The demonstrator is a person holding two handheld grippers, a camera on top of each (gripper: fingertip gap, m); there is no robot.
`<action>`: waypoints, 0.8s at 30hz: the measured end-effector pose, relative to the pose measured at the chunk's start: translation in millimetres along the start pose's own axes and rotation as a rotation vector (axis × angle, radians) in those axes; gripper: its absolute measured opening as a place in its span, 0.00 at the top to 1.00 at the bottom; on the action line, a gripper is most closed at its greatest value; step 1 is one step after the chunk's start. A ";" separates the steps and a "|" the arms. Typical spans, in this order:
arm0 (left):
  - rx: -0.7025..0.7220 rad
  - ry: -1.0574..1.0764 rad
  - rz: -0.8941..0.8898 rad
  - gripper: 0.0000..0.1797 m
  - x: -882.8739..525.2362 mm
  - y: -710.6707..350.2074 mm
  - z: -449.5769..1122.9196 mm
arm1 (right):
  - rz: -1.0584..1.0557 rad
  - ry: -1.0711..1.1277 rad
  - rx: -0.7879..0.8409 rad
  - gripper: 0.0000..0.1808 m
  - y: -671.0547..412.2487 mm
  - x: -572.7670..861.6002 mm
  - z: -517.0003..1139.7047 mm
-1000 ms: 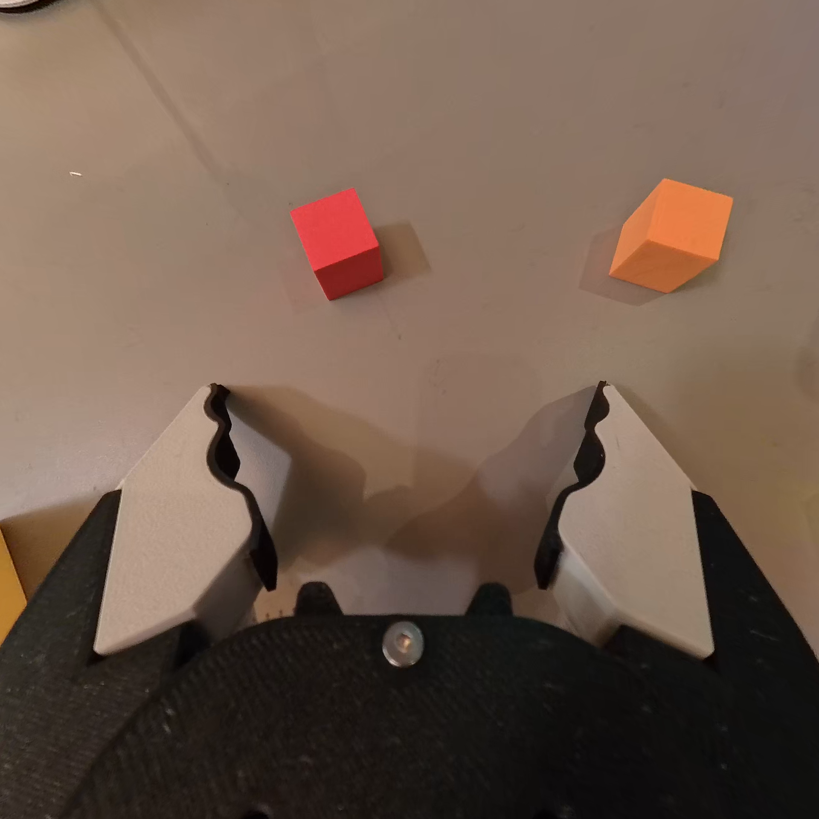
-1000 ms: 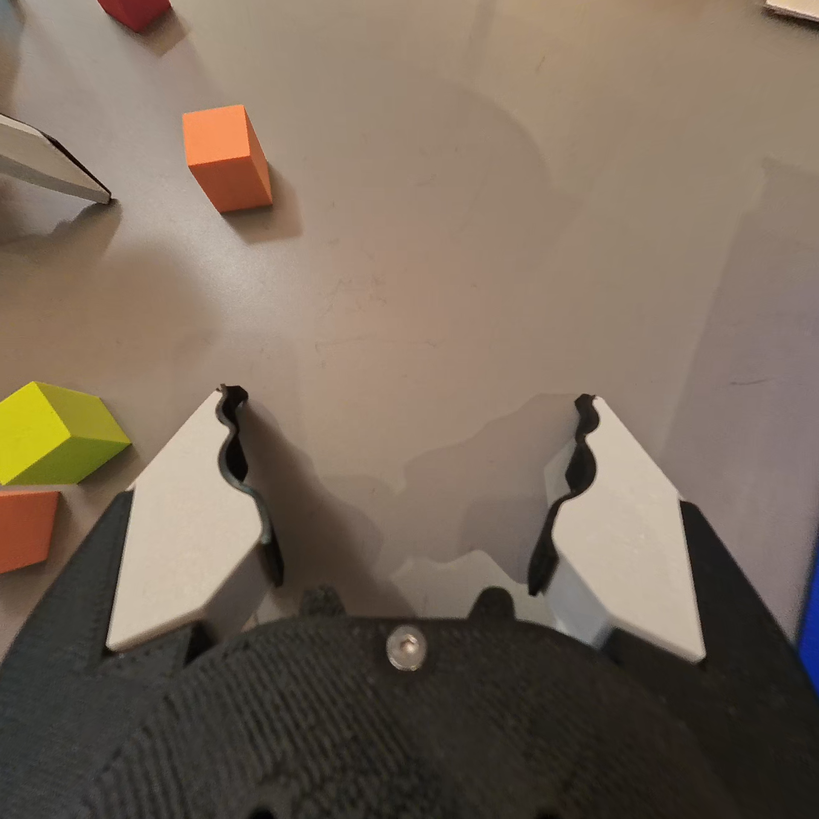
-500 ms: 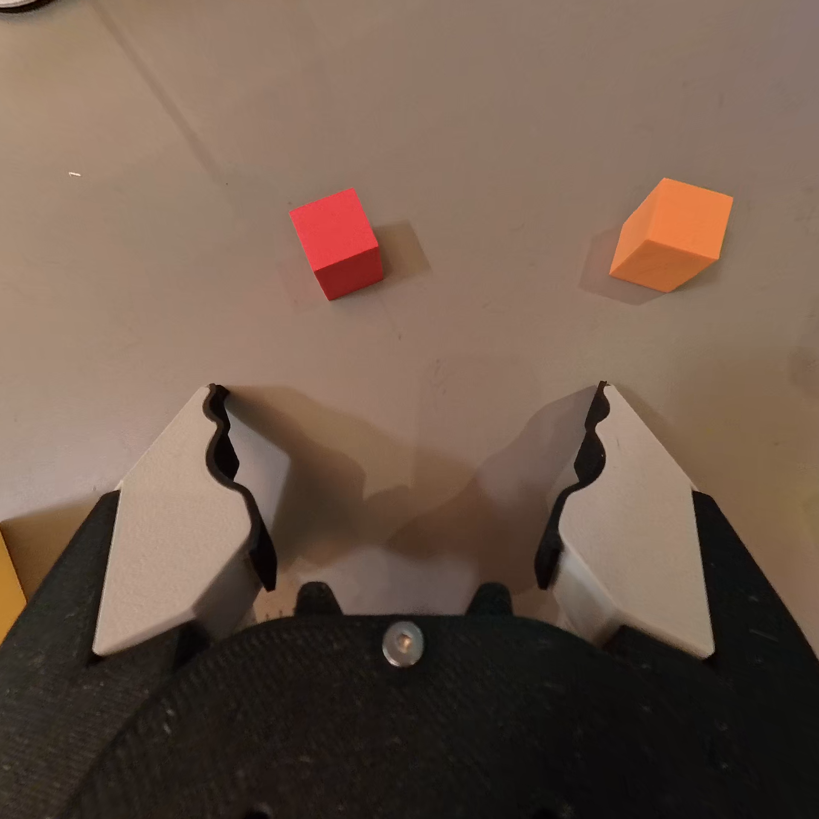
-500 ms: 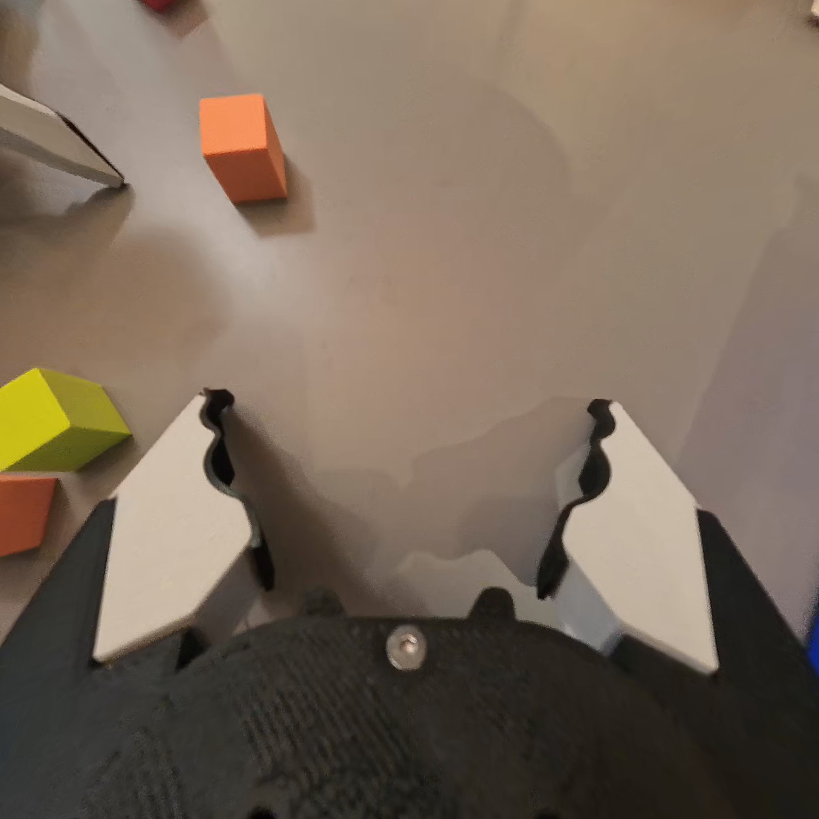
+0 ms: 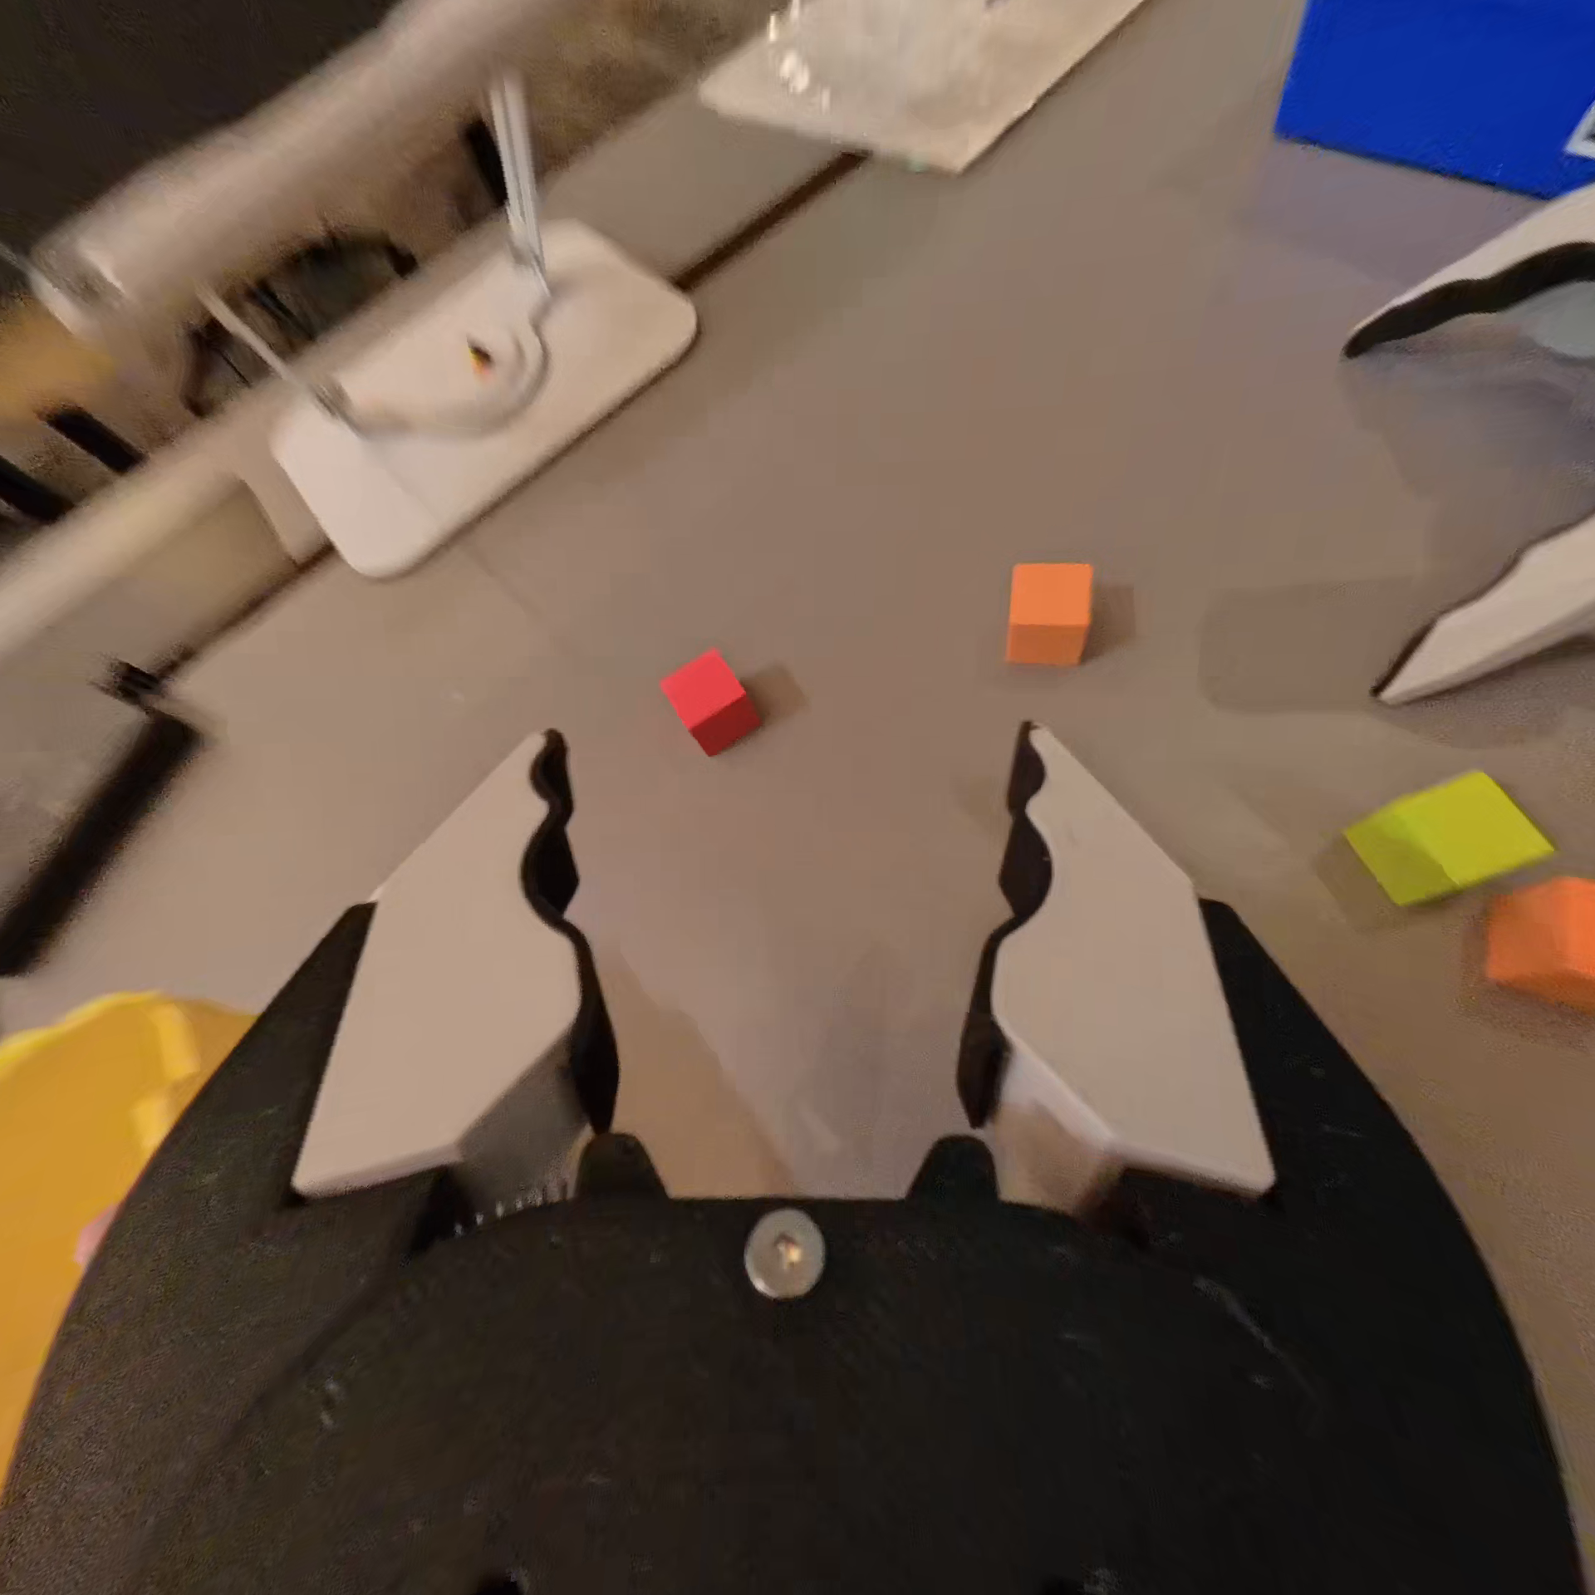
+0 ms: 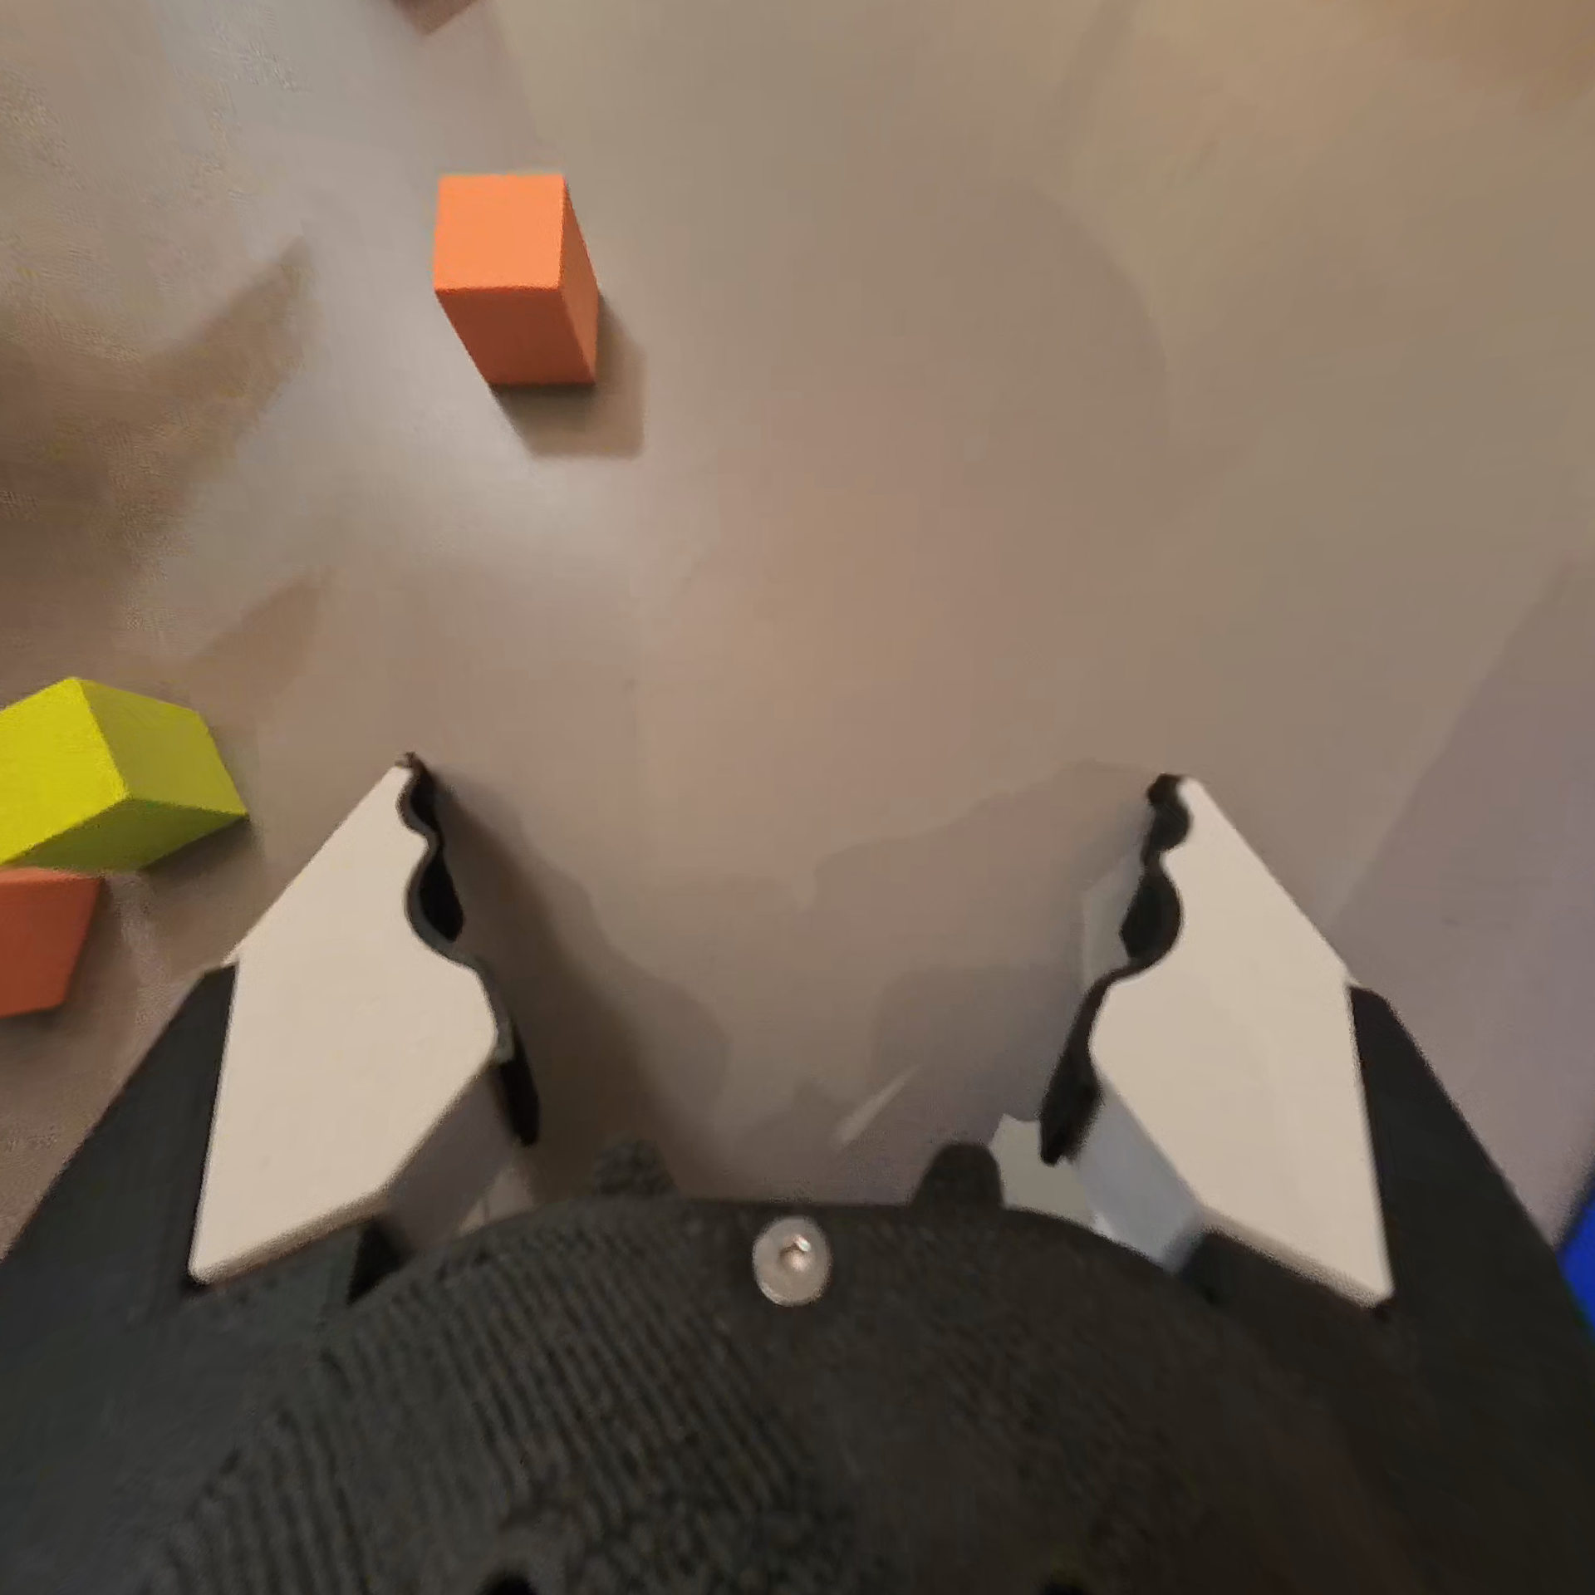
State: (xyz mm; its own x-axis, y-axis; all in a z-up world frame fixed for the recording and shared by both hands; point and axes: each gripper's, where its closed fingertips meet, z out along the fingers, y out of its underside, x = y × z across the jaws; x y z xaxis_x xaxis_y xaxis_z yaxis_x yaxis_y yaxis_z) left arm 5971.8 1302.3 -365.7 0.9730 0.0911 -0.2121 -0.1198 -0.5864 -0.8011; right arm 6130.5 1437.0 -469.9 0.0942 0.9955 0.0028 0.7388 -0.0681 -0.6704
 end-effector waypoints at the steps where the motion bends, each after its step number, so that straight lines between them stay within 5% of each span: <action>1: 0.022 -0.027 0.056 0.48 4.9 -5.3 -15.7 | -0.009 -0.016 -0.009 0.22 0.2 -3.9 -3.2; 4: 0.034 -0.059 0.179 0.52 31.4 7.9 -55.3 | -0.101 -0.189 0.155 0.69 -20.2 -51.6 -38.2; 5: 0.028 -0.062 0.226 0.57 41.0 19.5 -66.8 | -0.150 -0.216 0.241 0.76 -26.8 -68.3 -54.7; 8: 0.059 -0.115 0.344 0.67 63.9 52.8 -95.6 | -0.189 -0.094 0.475 0.61 -35.1 -92.8 -90.6; 10: 0.137 -0.166 0.379 0.67 76.6 61.3 -110.8 | -0.247 -0.045 0.548 0.73 -29.0 -112.8 -102.8; 16: 0.133 0.115 0.124 0.75 113.3 50.7 -103.6 | -0.211 -0.103 0.386 0.69 2.0 -144.9 -77.3; 21: 0.099 0.022 0.174 0.74 70.4 18.9 -45.2 | -0.169 -0.175 0.298 0.70 3.3 -159.2 -61.1; 24: -0.086 -0.022 0.200 0.74 37.2 22.5 13.5 | -0.172 -0.162 0.204 0.79 13.4 -159.2 -49.7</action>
State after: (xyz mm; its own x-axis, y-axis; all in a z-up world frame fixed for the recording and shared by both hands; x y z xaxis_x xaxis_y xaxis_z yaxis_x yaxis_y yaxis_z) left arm 6002.7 1303.3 -399.2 0.9268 -0.0166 -0.3752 -0.2918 -0.6609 -0.6914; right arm 6158.5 1274.4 -442.4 -0.1402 0.9899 0.0219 0.5840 0.1005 -0.8055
